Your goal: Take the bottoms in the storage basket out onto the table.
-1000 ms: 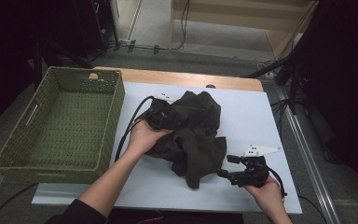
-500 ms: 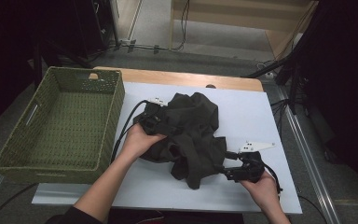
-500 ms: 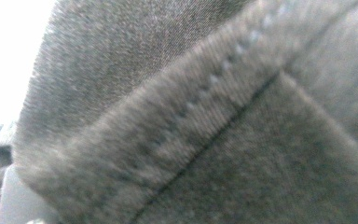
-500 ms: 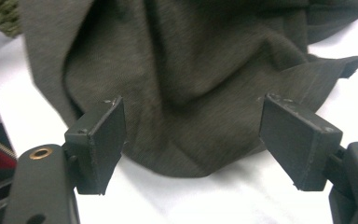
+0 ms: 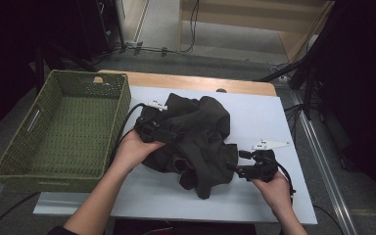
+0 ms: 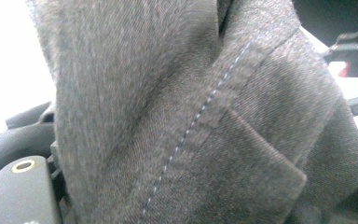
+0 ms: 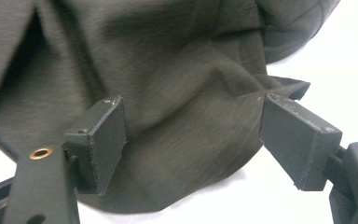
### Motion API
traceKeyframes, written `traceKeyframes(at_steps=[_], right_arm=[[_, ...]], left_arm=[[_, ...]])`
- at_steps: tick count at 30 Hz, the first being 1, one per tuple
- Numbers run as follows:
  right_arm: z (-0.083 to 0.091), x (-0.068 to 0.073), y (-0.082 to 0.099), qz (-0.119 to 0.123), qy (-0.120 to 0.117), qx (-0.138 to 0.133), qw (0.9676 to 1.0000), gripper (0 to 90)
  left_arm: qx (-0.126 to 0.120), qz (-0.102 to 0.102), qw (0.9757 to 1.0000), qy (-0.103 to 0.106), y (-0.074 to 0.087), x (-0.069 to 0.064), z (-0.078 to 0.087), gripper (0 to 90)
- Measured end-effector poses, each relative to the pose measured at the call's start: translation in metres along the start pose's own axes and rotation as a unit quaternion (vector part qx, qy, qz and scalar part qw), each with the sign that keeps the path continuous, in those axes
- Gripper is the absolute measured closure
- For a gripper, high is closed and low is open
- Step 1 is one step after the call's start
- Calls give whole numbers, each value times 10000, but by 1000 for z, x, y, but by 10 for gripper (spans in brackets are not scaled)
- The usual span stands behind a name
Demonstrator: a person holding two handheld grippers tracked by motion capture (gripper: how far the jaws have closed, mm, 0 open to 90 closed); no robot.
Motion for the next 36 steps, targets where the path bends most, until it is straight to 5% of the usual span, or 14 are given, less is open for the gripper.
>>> traceKeyframes(at_steps=[2, 7, 16, 18, 26, 36], right_arm=[[-1, -1, -1, 4, 23, 18, 10000, 214], [-5, -3, -7, -41, 140, 56, 9999, 213], [-11, 0, -11, -46, 57, 93, 9999, 213], [-10, 0, -14, -46, 29, 48, 10000, 213], [-7, 8, -18, 27, -24, -29, 10000, 218], [-6, 32, -48, 152, -271, -285, 9991, 325]], left_arm=[[54, -85, 9997, -218, 1, 1, 5, 139], [32, 91, 9995, -310, 1, 7, 11, 43], [-42, 132, 9998, -128, 4, 9, 14, 0], [-186, -86, 9997, -151, 2, 2, 12, 0], [-145, -422, 9989, -132, 4, -14, 8, 0], [-198, -465, 9985, -211, 8, -13, -5, 0]])
Point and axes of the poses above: each handheld gripper's, and its own axes: z roughly backward along the jaws, y roughly out of its underside, x roughly to its left, the point moved 10 cm from there along -z, roughly forward along the jaws, and after that the axes turned 6 degrees about x, right-handed, at the moved point
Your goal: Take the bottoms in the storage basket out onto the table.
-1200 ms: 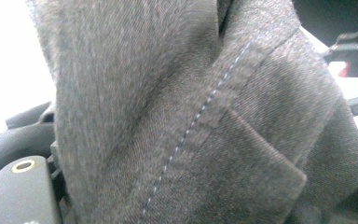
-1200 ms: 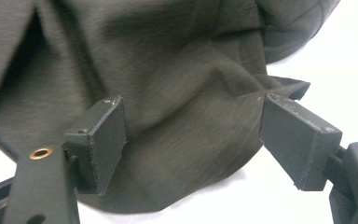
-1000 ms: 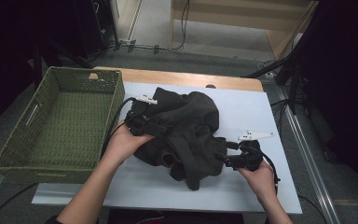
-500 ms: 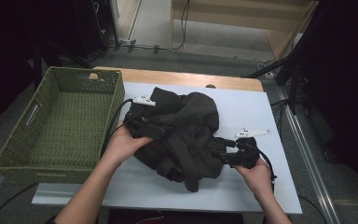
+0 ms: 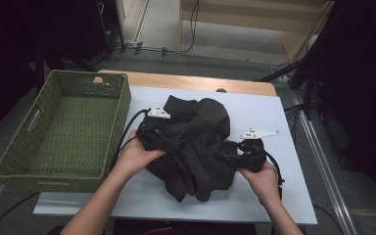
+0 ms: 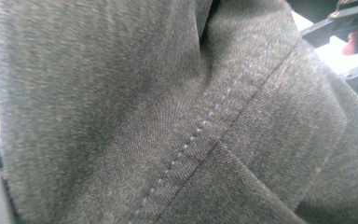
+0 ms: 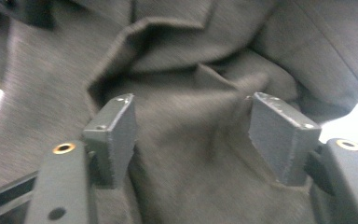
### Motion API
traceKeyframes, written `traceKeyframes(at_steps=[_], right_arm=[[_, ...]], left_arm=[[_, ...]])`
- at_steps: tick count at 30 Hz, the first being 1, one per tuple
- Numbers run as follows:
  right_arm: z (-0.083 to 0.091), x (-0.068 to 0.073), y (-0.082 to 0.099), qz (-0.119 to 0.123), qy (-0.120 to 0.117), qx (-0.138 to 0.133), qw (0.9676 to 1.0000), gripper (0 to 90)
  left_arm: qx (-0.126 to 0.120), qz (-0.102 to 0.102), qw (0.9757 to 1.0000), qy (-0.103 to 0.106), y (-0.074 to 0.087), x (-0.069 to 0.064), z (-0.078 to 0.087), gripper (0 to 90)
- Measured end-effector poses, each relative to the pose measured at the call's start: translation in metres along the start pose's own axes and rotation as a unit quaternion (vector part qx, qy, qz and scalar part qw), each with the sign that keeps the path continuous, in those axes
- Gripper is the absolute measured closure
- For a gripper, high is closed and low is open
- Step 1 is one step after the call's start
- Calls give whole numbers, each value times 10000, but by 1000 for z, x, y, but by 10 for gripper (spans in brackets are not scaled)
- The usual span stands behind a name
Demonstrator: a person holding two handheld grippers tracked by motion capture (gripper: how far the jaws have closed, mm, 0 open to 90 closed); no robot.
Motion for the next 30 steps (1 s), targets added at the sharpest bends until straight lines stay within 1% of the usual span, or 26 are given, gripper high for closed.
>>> traceKeyframes(at_steps=[3, 4, 5, 8, 9, 10, 11, 12, 13, 14, 15, 18, 20, 22, 23, 24, 25, 27, 30], right_arm=[[-2, 9, -7, 72, -110, -34, 9999, 417], [-3, 12, -9, 119, -130, -61, 9998, 473], [-5, 19, -12, 243, -204, -115, 9994, 565], [-13, 27, -15, 302, -350, -80, 9989, 713], [-13, 27, -15, 302, -350, -80, 9989, 713], [-17, 29, -15, 277, -424, -38, 9987, 749], [-25, 34, -15, 242, -565, 36, 9981, 784], [-25, 34, -15, 242, -565, 36, 9981, 784], [-33, 38, -15, 279, -585, 94, 9979, 815], [-37, 41, -16, 306, -565, 102, 9979, 825], [-37, 41, -16, 306, -565, 102, 9979, 825], [-48, 46, -17, 411, -506, 150, 9978, 848], [-54, 48, -18, 395, -488, 144, 9979, 855], [-60, 47, -18, 362, -485, 143, 9981, 864], [-63, 47, -18, 377, -449, 166, 9981, 874], [-70, 46, -18, 396, -392, 215, 9982, 874], [-70, 46, -18, 396, -392, 215, 9982, 874], [-78, 44, -15, 434, -285, 325, 9981, 874], [-88, 39, -10, 470, -143, 500, 9975, 874]], left_arm=[[-34, 42, 10000, 20, -1, 0, -2, 0], [-43, 59, 10000, 26, -1, -1, -2, 0], [-60, 65, 10000, 23, -2, -1, -2, 0], [-67, 69, 9999, 38, -3, -3, -3, 0], [-65, 76, 9999, 32, -3, -3, -4, 0], [-79, 71, 9999, 50, -3, -4, -4, 0], [-83, 75, 9999, 40, -3, -4, -5, 0], [-95, 74, 9999, 37, -3, -4, -6, 0], [-103, 67, 9999, 52, -3, -5, -6, 0], [-84, 78, 9999, 52, -3, -5, -8, 0], [-84, 78, 9999, 52, -3, -5, -8, 0], [-102, 64, 9999, 86, -3, -8, -10, 0], [-112, 80, 9998, 139, -4, -10, -10, 0], [-132, 74, 9997, 192, -5, -12, -10, 0], [-139, 81, 9996, 214, -5, -13, -10, 0], [-126, 83, 9996, 257, -5, -14, -9, 0], [-103, 84, 9995, 283, -5, -14, -8, 0], [-100, 61, 9996, 249, -5, -13, -3, 0], [-141, 131, 9995, 249, -6, -10, 6, 0]])
Point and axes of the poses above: each handheld gripper's, and its own axes: z roughly backward along the jaws, y roughly out of its underside, x roughly to its left, the point moved 10 cm from there along -z, roughly forward along the jaws, and after that the axes turned 6 degrees about x, right-handed, at the moved point
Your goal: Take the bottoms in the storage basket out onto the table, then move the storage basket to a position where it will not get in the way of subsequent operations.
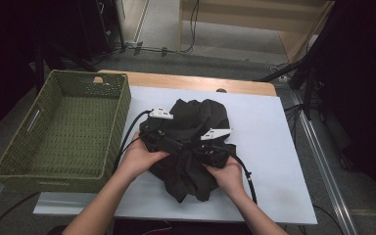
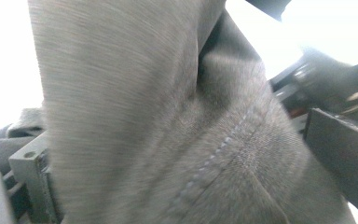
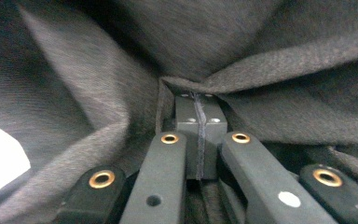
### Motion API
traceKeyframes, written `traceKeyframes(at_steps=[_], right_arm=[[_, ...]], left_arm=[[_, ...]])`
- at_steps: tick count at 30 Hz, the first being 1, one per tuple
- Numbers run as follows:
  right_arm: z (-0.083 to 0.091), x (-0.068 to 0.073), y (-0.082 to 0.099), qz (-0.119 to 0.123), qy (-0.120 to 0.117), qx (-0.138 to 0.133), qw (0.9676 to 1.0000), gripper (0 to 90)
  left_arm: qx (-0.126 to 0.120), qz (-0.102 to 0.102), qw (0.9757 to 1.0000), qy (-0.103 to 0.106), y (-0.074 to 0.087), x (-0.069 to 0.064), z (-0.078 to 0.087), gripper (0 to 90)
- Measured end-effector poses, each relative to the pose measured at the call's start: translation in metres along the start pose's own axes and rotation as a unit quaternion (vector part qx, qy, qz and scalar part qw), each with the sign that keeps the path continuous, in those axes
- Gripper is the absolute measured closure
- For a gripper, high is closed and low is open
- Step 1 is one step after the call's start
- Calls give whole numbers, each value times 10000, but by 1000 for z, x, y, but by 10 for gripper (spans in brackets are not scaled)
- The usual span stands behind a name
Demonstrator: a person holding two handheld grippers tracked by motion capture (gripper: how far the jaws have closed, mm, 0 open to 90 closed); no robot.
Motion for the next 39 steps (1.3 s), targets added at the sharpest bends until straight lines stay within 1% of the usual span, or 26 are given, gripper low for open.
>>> traceKeyframes(at_steps=[2, 4, 6, 8, 9, 10, 12, 14, 18, 19, 20, 21, 22, 23, 24, 25, 26, 28, 29, 30, 31, 32, 33, 35, 37, 39], right_arm=[[-3, -4, 2, -38, 41, 49, 10000, 874], [-5, -9, 6, -56, 157, 144, 9998, 874], [-6, -16, 10, -86, 304, 221, 9993, 873], [-7, -24, 13, -225, 315, 240, 9990, 873], [-7, -28, 15, -229, 365, 292, 9986, 873], [-8, -31, 16, -254, 403, 320, 9983, 873], [-9, -37, 18, -304, 425, 360, 9980, 874], [-9, -41, 19, -354, 446, 371, 9977, 873], [-8, -53, 22, -422, 654, 421, 9961, 874], [-7, -56, 22, -492, 663, 423, 9957, 874], [-4, -63, 24, -596, 716, 422, 9948, 873], [-3, -63, 24, -633, 627, 432, 9951, 861], [-3, -63, 24, -633, 627, 432, 9951, 861], [-2, -61, 24, -647, 544, 425, 9955, 826], [2, -57, 25, -576, 408, 466, 9964, 735], [2, -57, 25, -576, 408, 466, 9964, 735], [6, -55, 25, -530, 354, 478, 9968, 705], [14, -51, 27, -442, 234, 502, 9975, 588], [19, -51, 28, -423, 230, 480, 9977, 557], [25, -50, 30, -382, 157, 448, 9981, 529], [31, -51, 32, -384, 154, 392, 9984, 508], [43, -55, 36, -396, 121, 262, 9988, 493], [43, -55, 36, -396, 121, 262, 9988, 493], [53, -62, 40, -413, 158, 189, 9988, 485], [62, -68, 45, -422, 287, 159, 9986, 474], [70, -75, 50, -435, 389, 96, 9982, 472]], left_arm=[[21, 6, 10000, -93, 1, 3, 6, 0], [57, 13, 9998, -183, 4, 6, 11, 0], [73, 56, 9997, -222, 6, 8, 17, 0], [121, 111, 9996, -241, 7, 11, 23, 0], [118, 146, 9995, -250, 8, 13, 27, 0], [99, 160, 9994, -297, 9, 15, 30, 0], [-18, 220, 9991, -360, 8, 20, 38, 0], [-118, 285, 9988, -391, 7, 23, 43, 0], [-94, 276, 9985, -466, 10, 25, 49, 0], [-83, 276, 9985, -471, 10, 24, 50, 0], [-72, 270, 9986, -444, 11, 24, 51, 0], [-38, 242, 9992, -323, 13, 20, 52, 0], [-38, 242, 9992, -323, 13, 20, 52, 0], [-6, 263, 9991, -335, 14, 19, 52, 0], [26, 302, 9989, -346, 14, 18, 52, 8], [63, 296, 9990, -340, 15, 17, 51, 8], [79, 295, 9989, -344, 16, 15, 52, 16], [34, 305, 9988, -373, 16, 14, 54, 37], [-15, 285, 9991, -317, 15, 12, 56, 72], [-36, 230, 9994, -248, 15, 10, 57, 140], [-31, 168, 9997, -148, 17, 7, 58, 207], [-23, 156, 9998, -132, 18, 7, 57, 244], [-12, 173, 9997, -159, 19, 7, 56, 244], [2, 162, 9997, -171, 21, 7, 54, 244], [15, 103, 9997, -214, 23, 8, 51, 244], [3, 110, 9998, -185, 24, 8, 49, 243]])
Point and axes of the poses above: each handheld gripper's, and its own axes: z roughly backward along the jaws, y roughly out of its underside, x roughly to its left, the point moved 10 cm from there along -z, roughly forward along the jaws, and after that the axes turned 6 degrees about x, right-handed, at the moved point
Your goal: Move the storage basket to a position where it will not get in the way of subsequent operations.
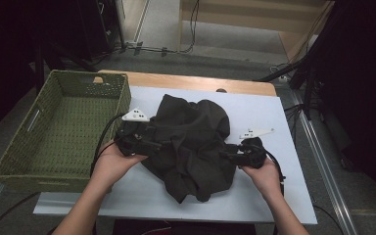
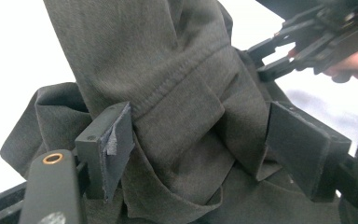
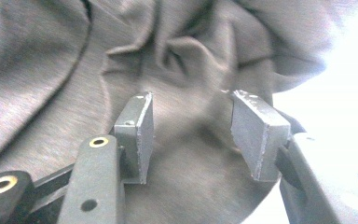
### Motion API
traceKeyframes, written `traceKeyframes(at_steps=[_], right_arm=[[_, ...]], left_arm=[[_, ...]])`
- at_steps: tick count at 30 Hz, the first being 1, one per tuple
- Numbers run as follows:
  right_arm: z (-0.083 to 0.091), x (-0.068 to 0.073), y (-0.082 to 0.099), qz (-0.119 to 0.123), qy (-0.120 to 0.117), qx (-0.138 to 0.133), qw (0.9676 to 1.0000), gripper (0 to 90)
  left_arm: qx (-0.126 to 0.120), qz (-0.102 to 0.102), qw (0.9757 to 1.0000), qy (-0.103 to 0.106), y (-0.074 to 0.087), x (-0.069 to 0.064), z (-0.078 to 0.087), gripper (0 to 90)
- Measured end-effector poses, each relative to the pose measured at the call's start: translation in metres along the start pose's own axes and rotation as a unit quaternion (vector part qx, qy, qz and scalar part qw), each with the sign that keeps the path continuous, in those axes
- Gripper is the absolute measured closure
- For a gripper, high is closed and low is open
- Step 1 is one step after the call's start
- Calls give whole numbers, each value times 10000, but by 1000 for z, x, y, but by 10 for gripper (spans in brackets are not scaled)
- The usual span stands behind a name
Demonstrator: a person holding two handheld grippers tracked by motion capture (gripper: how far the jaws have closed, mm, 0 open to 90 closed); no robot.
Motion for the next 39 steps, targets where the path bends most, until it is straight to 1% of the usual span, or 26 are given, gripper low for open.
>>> traceKeyframes(at_steps=[1, 3, 5, 7, 10, 12, 14, 15, 17, 20, 21, 22, 23, 26, 28, 29, 30, 31, 32, 33, 34, 35, 36, 37, 38, 39], right_arm=[[2, -2, 1, -25, 23, -10, 10000, 472], [5, -8, 4, -63, 89, -46, 9999, 472], [6, -12, 8, -71, 141, -19, 9999, 461], [5, -13, 9, -64, 163, 13, 9998, 451], [3, -16, 12, -21, 272, 52, 9996, 436], [3, -18, 13, -61, 287, 52, 9996, 417], [1, -20, 14, -102, 271, 21, 9996, 388], [0, -20, 14, -121, 274, 19, 9995, 372], [-5, -23, 17, -63, 381, 48, 9992, 347], [-13, -29, 19, -45, 517, 150, 9985, 342], [-18, -36, 20, -46, 647, 203, 9977, 333], [-18, -36, 20, -46, 647, 203, 9977, 333], [-21, -38, 20, -87, 712, 204, 9972, 332], [-26, -43, 17, -3, 802, 139, 9967, 333], [-30, -44, 17, 59, 833, 147, 9964, 331], [-31, -45, 16, 77, 865, 97, 9962, 331], [-32, -45, 16, 139, 942, 88, 9954, 360], [-32, -46, 16, 194, 1035, 97, 9944, 417], [-32, -46, 16, 194, 1035, 97, 9944, 417], [-31, -46, 17, 258, 1169, 93, 9928, 497], [-31, -44, 17, 238, 1106, 133, 9935, 588], [-30, -44, 18, 31, 1015, 112, 9948, 684], [-30, -44, 18, 31, 1015, 112, 9948, 684], [-28, -44, 19, 13, 1034, 148, 9945, 739], [-27, -45, 20, -72, 997, 193, 9948, 806], [-26, -45, 21, -205, 905, 247, 9954, 841]], left_arm=[[-20, 21, 10000, 17, 0, 0, -1, 243], [9, 51, 10000, -23, 2, 1, -3, 243], [6, 82, 10000, -36, 3, 2, -5, 243], [-24, 98, 9999, -65, 4, 2, -5, 243], [-51, 87, 9999, -91, 6, 2, -7, 243], [-63, 72, 9999, -126, 8, 2, -9, 243], [-72, 112, 9998, -137, 9, 3, -11, 243], [-63, 111, 9998, -129, 10, 3, -11, 243], [-57, 147, 9998, -144, 11, 5, -13, 243], [-72, 154, 9997, -189, 11, 6, -14, 243], [-73, 149, 9997, -204, 11, 6, -14, 243], [-80, 140, 9996, -221, 11, 7, -14, 243], [-84, 135, 9996, -227, 10, 7, -15, 243], [-161, 163, 9994, -257, 9, 8, -15, 243], [-188, 181, 9994, -231, 9, 8, -15, 243], [-189, 185, 9994, -237, 9, 9, -16, 243], [-183, 181, 9994, -242, 9, 9, -16, 243], [-181, 185, 9993, -251, 9, 9, -16, 243], [-188, 188, 9993, -248, 9, 9, -16, 243], [-189, 192, 9993, -242, 10, 9, -16, 243], [-195, 198, 9993, -239, 9, 9, -16, 243], [-199, 211, 9993, -228, 9, 9, -16, 243], [-205, 224, 9993, -225, 9, 9, -17, 243], [-208, 235, 9993, -224, 9, 10, -17, 243], [-211, 247, 9992, -224, 10, 10, -17, 243], [-211, 248, 9992, -219, 10, 10, -17, 242]])
Point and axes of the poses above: each handheld gripper's, and its own axes: z roughly backward along the jaws, y roughly out of its underside, x roughly to its left, the point moved 10 cm from there along -z, roughly forward along the jaws, and after that the axes turned 6 degrees about x, right-handed, at the moved point
